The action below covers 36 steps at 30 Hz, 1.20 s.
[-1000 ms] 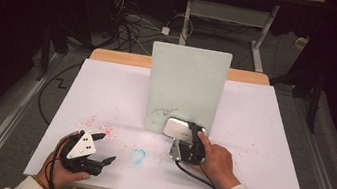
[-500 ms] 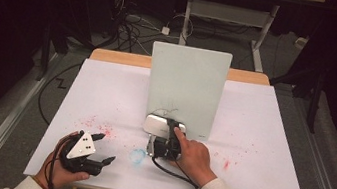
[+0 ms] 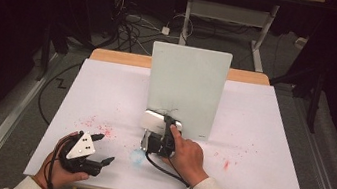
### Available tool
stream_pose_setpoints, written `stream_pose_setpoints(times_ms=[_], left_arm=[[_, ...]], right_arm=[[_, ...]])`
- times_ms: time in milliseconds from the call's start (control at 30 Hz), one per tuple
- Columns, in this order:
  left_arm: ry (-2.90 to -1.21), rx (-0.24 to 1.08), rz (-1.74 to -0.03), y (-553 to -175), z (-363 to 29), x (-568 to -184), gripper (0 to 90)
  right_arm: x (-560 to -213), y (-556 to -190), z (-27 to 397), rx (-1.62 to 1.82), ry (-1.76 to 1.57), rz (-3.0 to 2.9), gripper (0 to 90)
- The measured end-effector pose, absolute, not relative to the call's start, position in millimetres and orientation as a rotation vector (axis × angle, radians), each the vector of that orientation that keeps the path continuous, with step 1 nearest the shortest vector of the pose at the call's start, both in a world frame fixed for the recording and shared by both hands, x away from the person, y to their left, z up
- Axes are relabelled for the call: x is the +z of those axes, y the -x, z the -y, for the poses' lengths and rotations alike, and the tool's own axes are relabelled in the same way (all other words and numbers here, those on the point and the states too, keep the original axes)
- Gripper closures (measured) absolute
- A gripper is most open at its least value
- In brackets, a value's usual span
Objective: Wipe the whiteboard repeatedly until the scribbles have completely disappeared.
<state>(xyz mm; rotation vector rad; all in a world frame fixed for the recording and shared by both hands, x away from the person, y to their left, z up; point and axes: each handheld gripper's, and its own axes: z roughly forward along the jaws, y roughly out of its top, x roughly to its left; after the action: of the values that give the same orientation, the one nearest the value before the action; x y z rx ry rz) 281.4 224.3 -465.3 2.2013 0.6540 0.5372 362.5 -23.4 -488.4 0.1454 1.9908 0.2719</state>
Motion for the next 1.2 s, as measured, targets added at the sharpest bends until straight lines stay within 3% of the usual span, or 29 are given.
stream_pose_setpoints(times_ms=[667, 1200], left_arm=[[-2.192, 0.54, -0.657, -280.3, -225.5, -463.5, 21.0], [-2.2, 0.536, -0.655, -280.6, -225.1, -464.5, 21.0]], right_arm=[[-443.4, -377.7, 60.7, 0.407, -0.368, -1.921, 30.9], [-479.9, -364.7, 53.9, 0.321, -0.218, -1.987, 30.9]])
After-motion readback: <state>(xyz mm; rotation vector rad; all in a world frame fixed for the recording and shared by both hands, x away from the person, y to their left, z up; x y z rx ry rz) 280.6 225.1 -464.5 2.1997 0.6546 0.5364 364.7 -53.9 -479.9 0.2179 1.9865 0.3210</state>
